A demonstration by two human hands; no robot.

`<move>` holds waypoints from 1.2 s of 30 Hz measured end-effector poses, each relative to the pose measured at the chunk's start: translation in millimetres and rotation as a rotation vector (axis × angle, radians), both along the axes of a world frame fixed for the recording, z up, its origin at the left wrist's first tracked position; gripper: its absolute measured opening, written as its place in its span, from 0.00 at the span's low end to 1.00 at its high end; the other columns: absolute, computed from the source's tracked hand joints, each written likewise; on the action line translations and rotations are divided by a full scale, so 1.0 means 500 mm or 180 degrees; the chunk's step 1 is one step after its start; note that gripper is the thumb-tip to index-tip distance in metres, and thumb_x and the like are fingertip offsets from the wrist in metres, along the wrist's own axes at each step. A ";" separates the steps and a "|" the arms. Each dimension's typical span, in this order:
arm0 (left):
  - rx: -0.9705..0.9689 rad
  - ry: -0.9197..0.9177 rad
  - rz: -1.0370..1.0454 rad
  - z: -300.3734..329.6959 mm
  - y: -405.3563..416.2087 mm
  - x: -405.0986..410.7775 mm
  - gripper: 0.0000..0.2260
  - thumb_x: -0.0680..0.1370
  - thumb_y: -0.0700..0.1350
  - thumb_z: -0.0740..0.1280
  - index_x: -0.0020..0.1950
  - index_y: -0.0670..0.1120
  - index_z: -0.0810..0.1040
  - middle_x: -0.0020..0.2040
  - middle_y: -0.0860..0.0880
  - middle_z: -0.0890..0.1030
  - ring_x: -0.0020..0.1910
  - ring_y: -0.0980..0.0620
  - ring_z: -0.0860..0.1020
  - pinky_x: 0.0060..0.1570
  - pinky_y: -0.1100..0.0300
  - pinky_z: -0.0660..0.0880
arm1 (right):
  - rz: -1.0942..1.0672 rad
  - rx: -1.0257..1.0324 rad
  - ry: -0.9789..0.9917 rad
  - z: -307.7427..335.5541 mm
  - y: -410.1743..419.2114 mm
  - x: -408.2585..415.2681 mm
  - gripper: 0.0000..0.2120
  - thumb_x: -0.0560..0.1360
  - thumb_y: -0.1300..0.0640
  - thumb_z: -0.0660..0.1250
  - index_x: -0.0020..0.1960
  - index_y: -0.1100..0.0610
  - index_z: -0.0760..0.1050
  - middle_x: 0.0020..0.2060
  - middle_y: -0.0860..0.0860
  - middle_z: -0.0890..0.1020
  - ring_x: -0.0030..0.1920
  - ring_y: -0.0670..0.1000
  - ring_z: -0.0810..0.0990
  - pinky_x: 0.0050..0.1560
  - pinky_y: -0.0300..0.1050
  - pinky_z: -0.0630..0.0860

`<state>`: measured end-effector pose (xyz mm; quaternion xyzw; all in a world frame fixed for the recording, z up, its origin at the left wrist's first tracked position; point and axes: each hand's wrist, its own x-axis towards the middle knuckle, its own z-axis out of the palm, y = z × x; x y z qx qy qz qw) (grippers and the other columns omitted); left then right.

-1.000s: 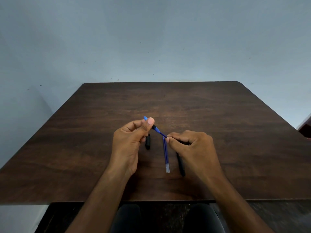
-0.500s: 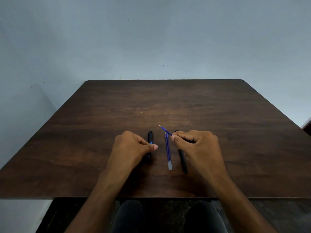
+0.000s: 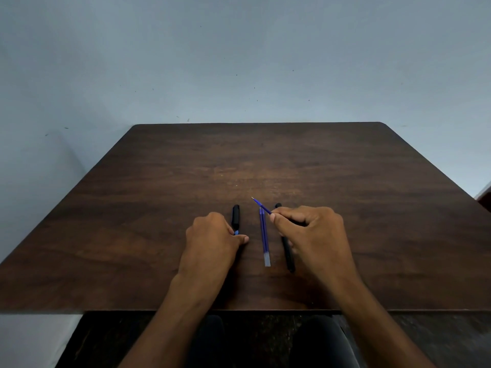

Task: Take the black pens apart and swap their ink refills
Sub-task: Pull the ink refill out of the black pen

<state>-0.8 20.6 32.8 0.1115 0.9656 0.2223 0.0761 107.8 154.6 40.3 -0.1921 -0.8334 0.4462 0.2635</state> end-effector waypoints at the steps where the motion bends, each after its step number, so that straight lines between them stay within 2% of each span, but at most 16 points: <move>1: -0.0014 -0.0020 -0.0003 0.001 0.001 0.000 0.15 0.67 0.59 0.76 0.31 0.52 0.75 0.38 0.52 0.81 0.37 0.55 0.75 0.36 0.60 0.70 | -0.0006 -0.0009 -0.0001 0.000 0.001 0.000 0.07 0.76 0.55 0.73 0.52 0.52 0.87 0.41 0.45 0.88 0.35 0.35 0.80 0.43 0.38 0.81; 5: 0.0011 0.0023 -0.0030 0.004 -0.001 0.004 0.14 0.67 0.59 0.76 0.34 0.52 0.76 0.41 0.51 0.82 0.39 0.54 0.75 0.38 0.60 0.71 | -0.0013 0.0005 -0.0039 0.000 0.002 0.000 0.07 0.76 0.55 0.73 0.53 0.52 0.86 0.40 0.45 0.87 0.33 0.35 0.78 0.44 0.36 0.80; 9: 0.0021 -0.0089 -0.0016 0.009 0.002 0.006 0.15 0.68 0.60 0.75 0.35 0.52 0.76 0.35 0.53 0.76 0.37 0.55 0.73 0.37 0.60 0.71 | -0.0011 -0.0009 -0.0060 0.001 0.000 0.001 0.08 0.76 0.55 0.73 0.54 0.52 0.86 0.41 0.44 0.87 0.35 0.35 0.79 0.45 0.38 0.82; 11: -0.0020 -0.0149 -0.0019 0.011 0.003 0.005 0.15 0.68 0.61 0.74 0.38 0.50 0.79 0.34 0.54 0.75 0.34 0.57 0.72 0.36 0.60 0.70 | -0.0022 -0.0011 -0.0037 0.001 -0.001 0.002 0.07 0.76 0.55 0.73 0.53 0.52 0.86 0.38 0.43 0.86 0.34 0.35 0.79 0.45 0.38 0.82; 15: 0.0026 -0.0175 0.0000 0.014 0.003 0.004 0.16 0.68 0.61 0.74 0.34 0.51 0.76 0.32 0.54 0.75 0.31 0.59 0.70 0.30 0.62 0.67 | -0.0024 0.0012 -0.0066 0.003 0.000 0.002 0.08 0.76 0.55 0.73 0.54 0.52 0.86 0.39 0.45 0.86 0.35 0.37 0.80 0.46 0.39 0.82; 18: 0.0098 -0.0160 0.0009 0.011 0.000 0.004 0.16 0.67 0.62 0.74 0.33 0.51 0.77 0.31 0.55 0.75 0.31 0.60 0.70 0.27 0.64 0.64 | -0.0016 0.0005 -0.0081 0.003 0.000 0.003 0.08 0.76 0.54 0.73 0.55 0.52 0.86 0.44 0.47 0.88 0.38 0.38 0.81 0.48 0.41 0.83; 22: 0.0162 -0.0219 0.0046 0.010 -0.006 0.001 0.16 0.66 0.63 0.75 0.38 0.51 0.82 0.33 0.54 0.76 0.35 0.57 0.74 0.31 0.61 0.68 | -0.0006 -0.0002 -0.0069 0.002 -0.002 0.003 0.08 0.76 0.55 0.73 0.54 0.53 0.86 0.44 0.50 0.89 0.36 0.37 0.79 0.46 0.39 0.82; 26: 0.0197 -0.0350 0.0093 0.015 -0.008 -0.002 0.16 0.64 0.61 0.76 0.34 0.52 0.77 0.34 0.54 0.77 0.35 0.58 0.74 0.32 0.61 0.70 | 0.0019 -0.0069 -0.0025 0.002 -0.005 0.004 0.08 0.76 0.54 0.73 0.53 0.52 0.86 0.38 0.43 0.86 0.35 0.35 0.80 0.44 0.36 0.81; 31: 0.0124 -0.0453 0.0035 0.021 -0.011 -0.005 0.16 0.64 0.61 0.77 0.39 0.50 0.80 0.35 0.54 0.77 0.39 0.56 0.76 0.40 0.58 0.75 | 0.0050 -0.0089 -0.0026 0.003 -0.004 -0.002 0.07 0.76 0.54 0.73 0.53 0.51 0.86 0.35 0.39 0.82 0.33 0.32 0.78 0.43 0.35 0.79; 36: 0.0165 -0.0429 0.0034 0.025 -0.011 -0.001 0.15 0.63 0.61 0.77 0.35 0.51 0.79 0.34 0.53 0.77 0.38 0.56 0.76 0.32 0.61 0.70 | 0.0073 -0.0098 -0.0005 0.002 -0.004 -0.001 0.07 0.76 0.55 0.73 0.52 0.51 0.86 0.31 0.36 0.79 0.33 0.32 0.79 0.43 0.35 0.79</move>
